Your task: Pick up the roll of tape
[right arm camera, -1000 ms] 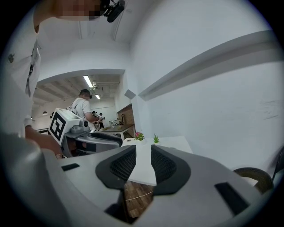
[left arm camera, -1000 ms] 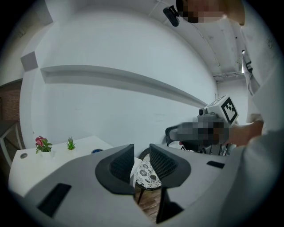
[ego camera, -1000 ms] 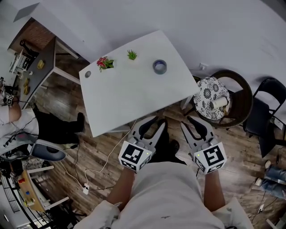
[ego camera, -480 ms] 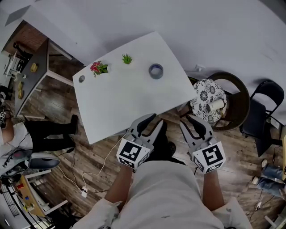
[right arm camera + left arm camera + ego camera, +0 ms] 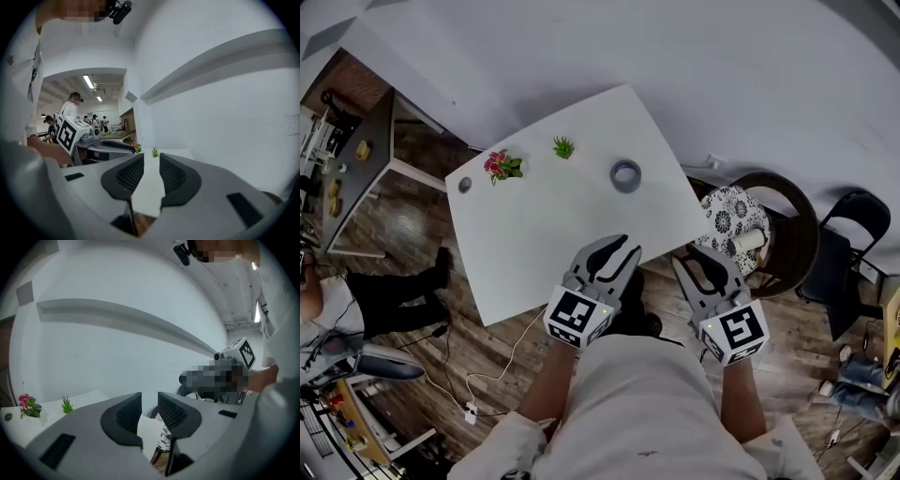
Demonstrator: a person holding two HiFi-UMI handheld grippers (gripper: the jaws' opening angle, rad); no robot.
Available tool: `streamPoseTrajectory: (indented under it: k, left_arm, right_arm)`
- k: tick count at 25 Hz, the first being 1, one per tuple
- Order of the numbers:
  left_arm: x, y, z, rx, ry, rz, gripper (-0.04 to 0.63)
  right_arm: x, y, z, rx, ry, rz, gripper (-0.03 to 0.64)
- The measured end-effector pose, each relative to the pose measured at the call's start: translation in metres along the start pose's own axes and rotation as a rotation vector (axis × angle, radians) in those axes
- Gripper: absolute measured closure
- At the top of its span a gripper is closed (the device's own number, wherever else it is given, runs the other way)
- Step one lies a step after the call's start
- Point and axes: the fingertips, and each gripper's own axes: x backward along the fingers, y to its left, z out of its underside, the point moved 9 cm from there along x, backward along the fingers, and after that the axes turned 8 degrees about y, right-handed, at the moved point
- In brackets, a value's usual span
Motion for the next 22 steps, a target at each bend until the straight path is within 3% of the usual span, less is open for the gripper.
streamPoseTrajectory:
  k: [10,22]
  left_arm:
    - [-0.033,0.044,-0.012,-0.004,0.023,0.027,0.477]
    - [-0.075,0.08,0.009,-0.026,0.099,0.084,0.477]
  right_arm:
    - [-0.032,-0.024,-0.019,-0.013,0.001,0.034,0.506]
    - [-0.057,-0.036,-0.018,-0.033,0.051,0.083,0.506]
